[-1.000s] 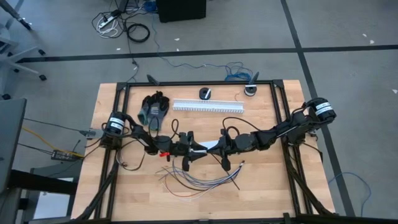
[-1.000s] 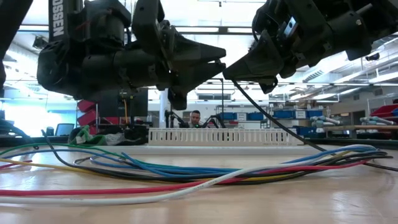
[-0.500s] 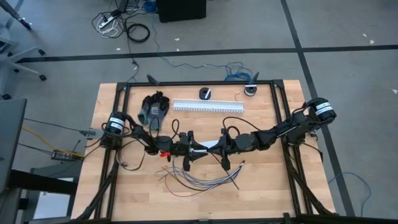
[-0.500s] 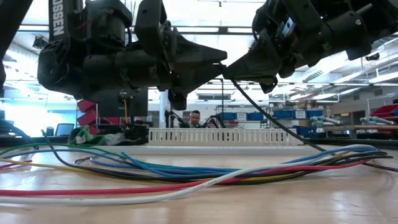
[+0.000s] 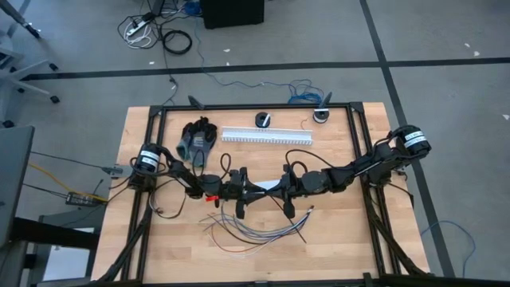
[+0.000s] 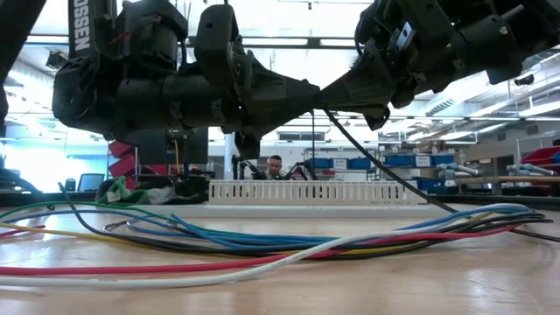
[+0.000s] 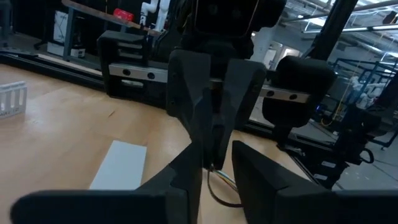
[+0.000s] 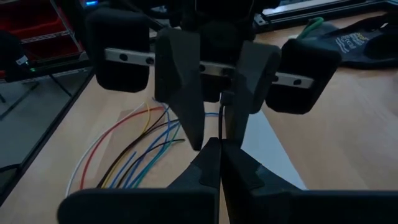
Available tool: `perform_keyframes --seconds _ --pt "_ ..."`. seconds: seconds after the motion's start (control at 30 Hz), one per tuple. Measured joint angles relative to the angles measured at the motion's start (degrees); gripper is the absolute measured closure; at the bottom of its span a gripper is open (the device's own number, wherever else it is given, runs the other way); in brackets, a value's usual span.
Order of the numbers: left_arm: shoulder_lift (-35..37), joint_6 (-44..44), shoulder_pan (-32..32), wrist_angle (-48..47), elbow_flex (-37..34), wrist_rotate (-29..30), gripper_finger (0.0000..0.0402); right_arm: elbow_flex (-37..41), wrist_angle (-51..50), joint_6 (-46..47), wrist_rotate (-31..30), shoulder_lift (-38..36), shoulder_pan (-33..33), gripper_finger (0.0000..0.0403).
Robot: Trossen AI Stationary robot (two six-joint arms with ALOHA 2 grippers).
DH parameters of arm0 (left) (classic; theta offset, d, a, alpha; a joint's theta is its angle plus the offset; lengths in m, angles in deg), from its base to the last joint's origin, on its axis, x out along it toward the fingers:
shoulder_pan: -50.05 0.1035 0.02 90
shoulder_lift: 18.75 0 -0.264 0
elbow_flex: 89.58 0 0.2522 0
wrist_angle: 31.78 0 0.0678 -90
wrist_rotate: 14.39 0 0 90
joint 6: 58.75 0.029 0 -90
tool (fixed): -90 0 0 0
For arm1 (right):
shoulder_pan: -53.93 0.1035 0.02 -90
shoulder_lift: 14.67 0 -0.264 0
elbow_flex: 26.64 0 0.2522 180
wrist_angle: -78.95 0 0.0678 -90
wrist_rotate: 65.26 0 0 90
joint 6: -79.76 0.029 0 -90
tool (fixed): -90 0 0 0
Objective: Ziptie cables
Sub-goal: Wrap the black zip tie around the cables
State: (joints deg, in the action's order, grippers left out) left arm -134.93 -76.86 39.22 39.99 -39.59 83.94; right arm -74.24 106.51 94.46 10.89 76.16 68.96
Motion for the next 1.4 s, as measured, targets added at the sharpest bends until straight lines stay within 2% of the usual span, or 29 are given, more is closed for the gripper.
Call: perform_keyframes --seconds 0.27,0.87,1.13,1.4 --pt "0.0 1.58 0.0 0.48 -0.11 0.05 0.0392 0.0 -0.31 0.07 0.4 0.0 0.04 0.0403" --pt "0.0 3.72 0.0 1.6 0.0 0.03 0.0388 -0.02 -0.2 0.42 1.56 0.0 0.0 0.0402" --pt "0.0 5.9 0.0 1.26 0.02 0.01 0.0401 -0.02 -0.35 0.7 2.1 0.0 0.0 0.0402" --pt "0.0 6.08 0.0 1.21 0.02 0.05 0.0401 -0.02 -0.31 0.58 3.05 0.0 0.0 0.0363"
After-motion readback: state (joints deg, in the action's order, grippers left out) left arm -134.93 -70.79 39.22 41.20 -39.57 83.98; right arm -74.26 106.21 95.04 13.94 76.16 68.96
